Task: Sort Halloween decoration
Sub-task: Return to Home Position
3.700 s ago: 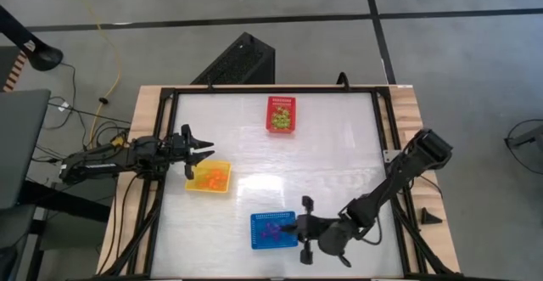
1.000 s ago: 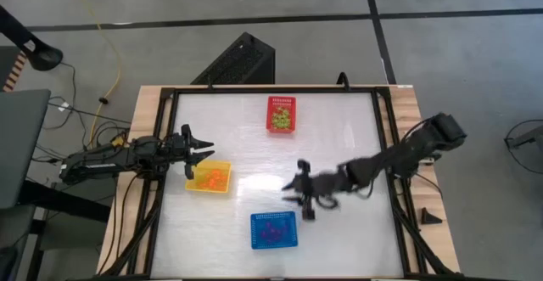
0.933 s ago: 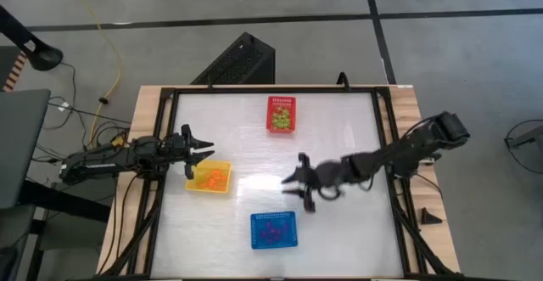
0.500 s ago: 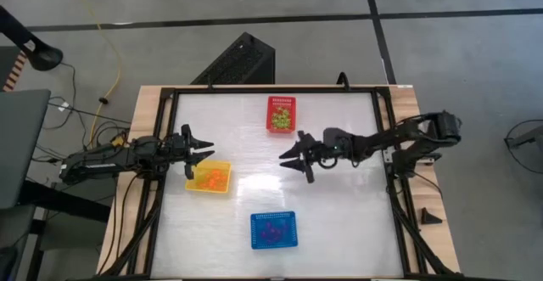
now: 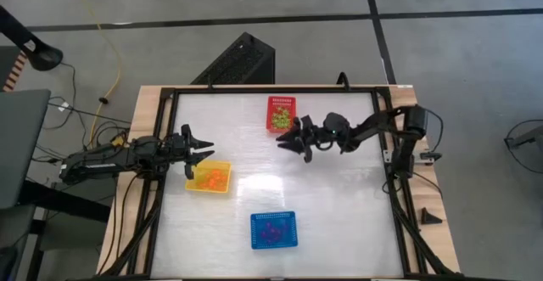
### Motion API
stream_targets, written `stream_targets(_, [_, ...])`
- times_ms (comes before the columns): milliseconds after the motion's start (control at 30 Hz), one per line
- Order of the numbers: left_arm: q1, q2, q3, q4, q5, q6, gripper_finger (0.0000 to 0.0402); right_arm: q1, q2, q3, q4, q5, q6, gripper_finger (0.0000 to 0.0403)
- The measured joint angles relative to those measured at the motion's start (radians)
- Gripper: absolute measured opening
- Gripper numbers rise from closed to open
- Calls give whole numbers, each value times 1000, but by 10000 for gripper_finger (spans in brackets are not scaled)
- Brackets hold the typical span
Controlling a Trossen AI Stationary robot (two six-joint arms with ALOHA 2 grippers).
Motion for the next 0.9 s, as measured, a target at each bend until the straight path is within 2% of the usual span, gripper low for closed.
stream_targets(200, [0,0,0,0,-3,0,116,-84,9,0,-85,10,118,166])
stream_targets(333, [0,0,0,0,-3,0,116,-98,8,0,-155,20,207,166])
stream_targets(467, [0,0,0,0,-3,0,116,-92,8,0,-221,63,210,166])
stream_targets(900, [0,0,0,0,-2,0,116,-91,8,0,-481,64,210,166])
